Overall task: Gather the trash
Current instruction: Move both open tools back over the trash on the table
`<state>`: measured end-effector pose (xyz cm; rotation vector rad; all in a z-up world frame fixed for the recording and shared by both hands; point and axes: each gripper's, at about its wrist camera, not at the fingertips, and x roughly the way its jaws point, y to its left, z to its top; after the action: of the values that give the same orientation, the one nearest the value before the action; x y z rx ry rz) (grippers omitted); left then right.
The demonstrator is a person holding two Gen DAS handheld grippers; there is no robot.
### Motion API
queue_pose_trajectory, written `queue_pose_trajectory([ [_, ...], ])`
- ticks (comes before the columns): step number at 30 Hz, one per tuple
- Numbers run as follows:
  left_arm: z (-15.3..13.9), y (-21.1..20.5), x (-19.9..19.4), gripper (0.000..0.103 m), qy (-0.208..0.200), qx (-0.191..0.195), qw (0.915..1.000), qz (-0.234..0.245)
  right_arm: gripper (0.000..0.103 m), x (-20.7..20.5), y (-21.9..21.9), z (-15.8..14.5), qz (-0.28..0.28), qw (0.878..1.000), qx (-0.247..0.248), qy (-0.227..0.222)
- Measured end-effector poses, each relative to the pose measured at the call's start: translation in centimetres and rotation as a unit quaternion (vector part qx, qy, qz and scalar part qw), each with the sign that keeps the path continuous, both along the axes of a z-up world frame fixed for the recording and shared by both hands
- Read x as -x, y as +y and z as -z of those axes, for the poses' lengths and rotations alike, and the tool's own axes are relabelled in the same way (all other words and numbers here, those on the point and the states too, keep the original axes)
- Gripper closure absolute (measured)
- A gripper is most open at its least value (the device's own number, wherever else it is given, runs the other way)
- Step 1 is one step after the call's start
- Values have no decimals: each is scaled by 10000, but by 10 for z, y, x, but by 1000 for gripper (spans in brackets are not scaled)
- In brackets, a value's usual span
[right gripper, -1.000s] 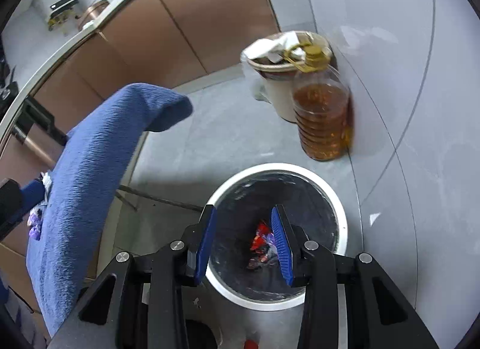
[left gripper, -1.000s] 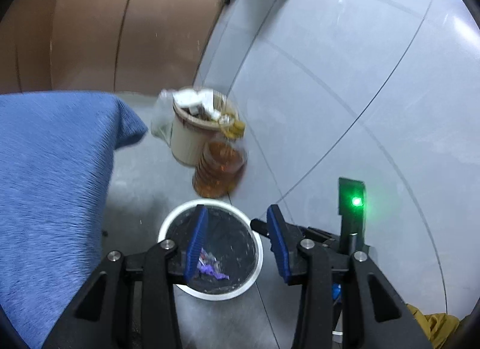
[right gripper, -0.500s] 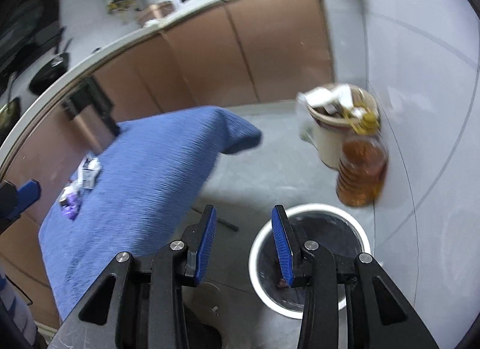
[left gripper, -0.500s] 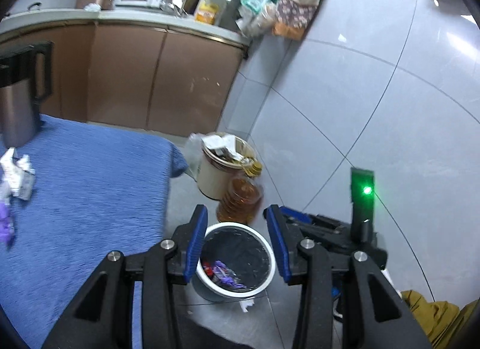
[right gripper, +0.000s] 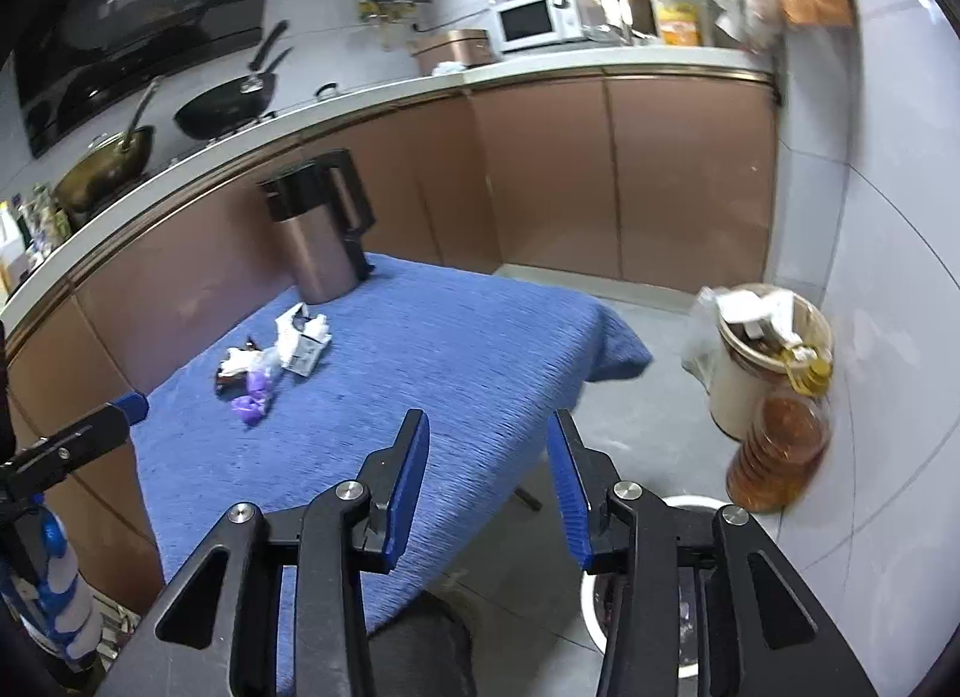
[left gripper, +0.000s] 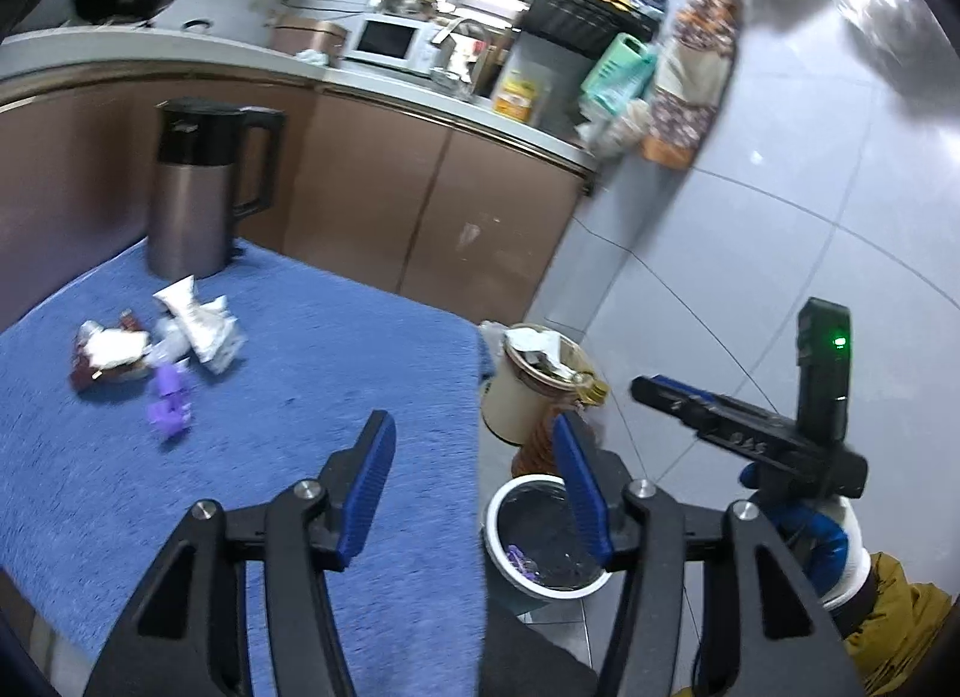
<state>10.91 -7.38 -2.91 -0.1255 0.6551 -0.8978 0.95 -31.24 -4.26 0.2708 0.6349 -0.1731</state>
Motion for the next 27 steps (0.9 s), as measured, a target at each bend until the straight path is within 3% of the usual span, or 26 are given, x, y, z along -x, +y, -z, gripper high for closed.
queue_pose_trajectory([
  [14,63,103,-67,50,844,252,9901,-1092,61,-65,55,2,-718,9967,253,276],
  [21,69,124,-106,50,835,13,9863,-1425,61,-116,80,17,-1238,9909,255,453],
  [27,67,112,-156,50,682,-493,9867,-1388,61,-172,104,28,-1776,9825,190,524],
])
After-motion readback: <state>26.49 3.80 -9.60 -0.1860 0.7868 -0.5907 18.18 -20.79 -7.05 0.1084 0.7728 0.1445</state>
